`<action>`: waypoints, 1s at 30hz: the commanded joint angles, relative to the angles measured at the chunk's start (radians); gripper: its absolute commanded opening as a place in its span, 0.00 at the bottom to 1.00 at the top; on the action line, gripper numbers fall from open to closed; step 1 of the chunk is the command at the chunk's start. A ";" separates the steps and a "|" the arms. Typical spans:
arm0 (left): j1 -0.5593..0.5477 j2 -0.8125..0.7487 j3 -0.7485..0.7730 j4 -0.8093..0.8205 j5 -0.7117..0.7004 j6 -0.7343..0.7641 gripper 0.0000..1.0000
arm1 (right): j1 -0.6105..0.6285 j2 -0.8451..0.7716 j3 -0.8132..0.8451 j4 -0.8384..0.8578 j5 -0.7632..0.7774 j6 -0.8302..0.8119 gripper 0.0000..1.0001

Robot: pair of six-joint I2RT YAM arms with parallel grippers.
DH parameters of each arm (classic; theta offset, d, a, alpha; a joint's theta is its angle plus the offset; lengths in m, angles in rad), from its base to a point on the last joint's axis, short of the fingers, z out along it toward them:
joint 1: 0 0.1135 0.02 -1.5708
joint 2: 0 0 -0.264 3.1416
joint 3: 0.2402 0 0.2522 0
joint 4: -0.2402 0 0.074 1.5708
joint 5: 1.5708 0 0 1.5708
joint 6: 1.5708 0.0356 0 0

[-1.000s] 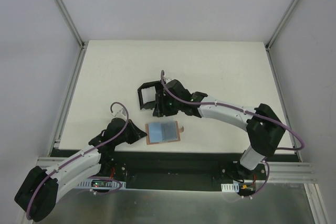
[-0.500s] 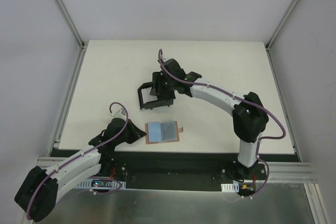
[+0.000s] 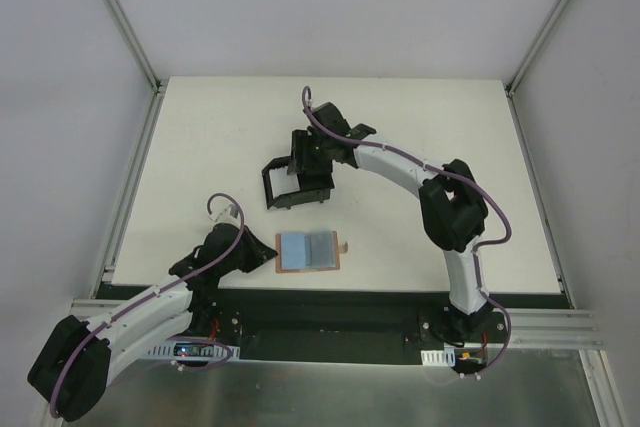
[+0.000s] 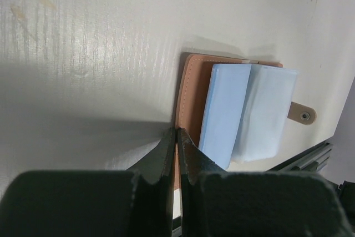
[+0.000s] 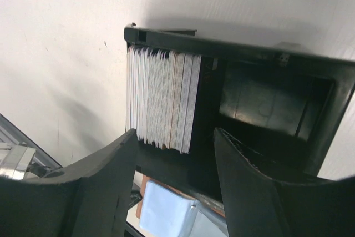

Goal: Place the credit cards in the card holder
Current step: Pick up the credit card from the storage box.

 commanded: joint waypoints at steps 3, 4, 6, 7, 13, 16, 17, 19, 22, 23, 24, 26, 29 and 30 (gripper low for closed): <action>0.010 0.001 0.034 -0.031 -0.032 0.018 0.00 | -0.008 0.063 0.086 -0.001 -0.072 0.016 0.61; 0.009 0.002 0.034 -0.033 -0.032 0.021 0.00 | -0.010 0.070 0.092 0.002 -0.077 0.019 0.61; 0.012 0.002 0.034 -0.034 -0.032 0.022 0.00 | -0.008 0.088 0.098 0.006 -0.081 0.028 0.62; 0.013 0.002 0.034 -0.034 -0.031 0.024 0.00 | -0.010 0.094 0.103 0.008 -0.083 0.028 0.62; 0.018 0.007 0.034 -0.037 -0.024 0.032 0.00 | -0.010 0.131 0.106 0.022 -0.112 0.047 0.63; 0.019 0.008 0.032 -0.036 -0.023 0.032 0.00 | -0.008 0.140 0.101 0.036 -0.152 0.060 0.64; 0.019 0.008 0.032 -0.036 -0.023 0.032 0.00 | -0.010 0.143 0.103 0.039 -0.162 0.062 0.64; 0.021 0.010 0.032 -0.036 -0.020 0.035 0.00 | -0.010 0.145 0.100 0.048 -0.172 0.065 0.64; 0.022 0.010 0.031 -0.036 -0.015 0.036 0.00 | -0.008 0.131 0.090 0.062 -0.176 0.062 0.61; 0.022 0.010 0.031 -0.036 -0.015 0.036 0.00 | -0.010 0.125 0.084 0.066 -0.176 0.062 0.60; 0.022 0.010 0.031 -0.036 -0.015 0.036 0.00 | -0.011 0.116 0.080 0.072 -0.176 0.064 0.59; 0.024 0.010 0.031 -0.036 -0.014 0.036 0.00 | -0.010 0.102 0.070 0.083 -0.178 0.062 0.57; 0.024 0.008 0.029 -0.036 -0.012 0.038 0.00 | -0.013 0.088 0.061 0.088 -0.176 0.061 0.54; 0.024 0.007 0.029 -0.036 -0.012 0.038 0.00 | -0.011 0.084 0.061 0.089 -0.176 0.061 0.54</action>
